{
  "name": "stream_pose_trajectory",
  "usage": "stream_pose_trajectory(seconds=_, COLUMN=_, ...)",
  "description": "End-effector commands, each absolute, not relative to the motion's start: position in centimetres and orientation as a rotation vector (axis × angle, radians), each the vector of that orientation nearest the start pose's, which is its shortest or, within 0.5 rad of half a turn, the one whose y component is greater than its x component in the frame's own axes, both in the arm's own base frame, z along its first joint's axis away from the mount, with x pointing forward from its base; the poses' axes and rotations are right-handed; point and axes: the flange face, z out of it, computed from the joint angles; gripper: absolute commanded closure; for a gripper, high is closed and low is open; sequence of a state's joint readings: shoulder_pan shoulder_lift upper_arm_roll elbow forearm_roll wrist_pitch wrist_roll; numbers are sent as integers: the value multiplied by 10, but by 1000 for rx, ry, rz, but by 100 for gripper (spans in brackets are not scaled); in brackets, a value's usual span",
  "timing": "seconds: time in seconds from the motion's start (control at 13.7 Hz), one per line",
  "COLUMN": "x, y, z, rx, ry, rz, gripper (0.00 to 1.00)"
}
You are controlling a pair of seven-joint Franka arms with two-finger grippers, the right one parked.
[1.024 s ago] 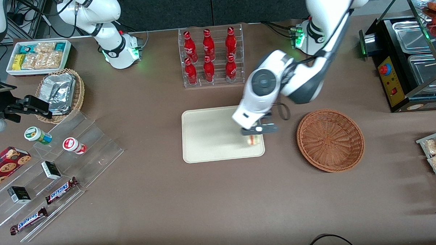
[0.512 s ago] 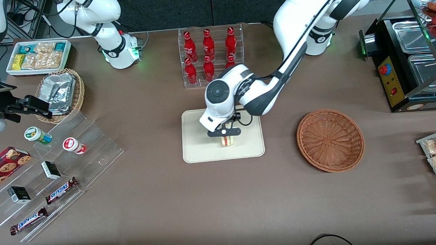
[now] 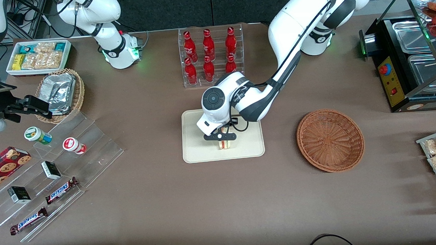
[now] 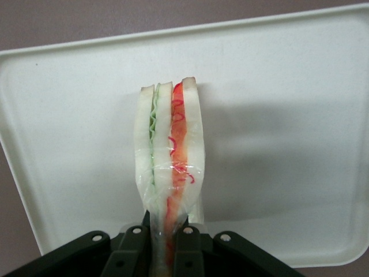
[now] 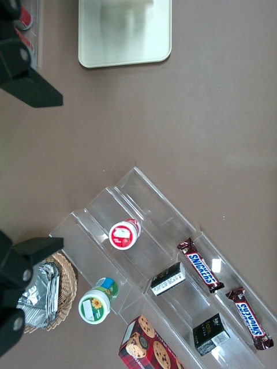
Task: Place sandwich from basket to tray
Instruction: 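Lower the sandwich onto the tray and open the left gripper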
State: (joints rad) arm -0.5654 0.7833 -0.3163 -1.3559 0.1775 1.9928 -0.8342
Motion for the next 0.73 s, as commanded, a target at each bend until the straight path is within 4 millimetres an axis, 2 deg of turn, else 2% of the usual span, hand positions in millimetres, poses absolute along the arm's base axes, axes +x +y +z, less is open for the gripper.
stream_pose_trajectory(seconds=0.0, x=509, y=-522, z=264, rx=-3111, ry=109, rz=148, gripper=100)
stream_pose_trajectory(seconds=0.66, x=503, y=-523, z=251, rx=-3131, ry=113, rz=135, gripper=100)
